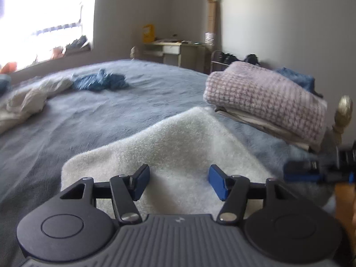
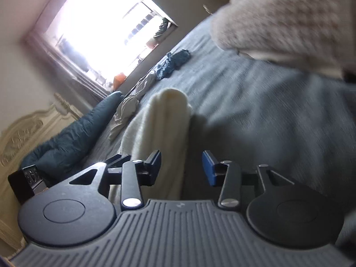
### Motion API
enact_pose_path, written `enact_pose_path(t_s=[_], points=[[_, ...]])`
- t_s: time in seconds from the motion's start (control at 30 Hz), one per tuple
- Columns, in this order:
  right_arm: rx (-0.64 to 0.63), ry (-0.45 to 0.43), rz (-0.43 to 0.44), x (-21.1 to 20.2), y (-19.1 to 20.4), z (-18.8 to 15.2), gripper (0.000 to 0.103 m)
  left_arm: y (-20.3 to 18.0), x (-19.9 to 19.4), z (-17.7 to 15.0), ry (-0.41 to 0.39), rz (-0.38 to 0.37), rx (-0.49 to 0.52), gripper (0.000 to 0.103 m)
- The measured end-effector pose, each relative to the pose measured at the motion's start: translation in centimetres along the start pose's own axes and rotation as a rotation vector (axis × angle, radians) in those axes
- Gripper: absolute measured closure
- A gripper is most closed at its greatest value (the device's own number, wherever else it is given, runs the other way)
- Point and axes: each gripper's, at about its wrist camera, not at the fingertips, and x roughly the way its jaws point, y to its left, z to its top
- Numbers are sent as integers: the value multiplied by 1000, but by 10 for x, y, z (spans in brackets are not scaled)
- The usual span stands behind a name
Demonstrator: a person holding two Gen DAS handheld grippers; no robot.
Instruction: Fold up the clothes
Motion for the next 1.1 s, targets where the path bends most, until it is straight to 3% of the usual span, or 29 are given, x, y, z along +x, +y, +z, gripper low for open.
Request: enact_pose_path(t_s=[0.17, 0.3, 0.4, 0.8, 1.1], points=[[77, 33, 109, 0, -13, -5, 46, 0, -21, 3, 20, 23, -28, 42], [186, 96, 280, 11, -22, -12, 35, 3, -25, -6, 49, 72, -56, 39], [194, 147, 343, 23, -17, -18, 22, 9, -28, -13, 52, 87, -97, 38], [147, 251, 287, 70, 5, -16, 13, 27, -42, -24, 18, 86, -170, 36], [171, 227, 164, 60, 6, -7, 14, 52, -59, -39, -17, 102, -217, 36]])
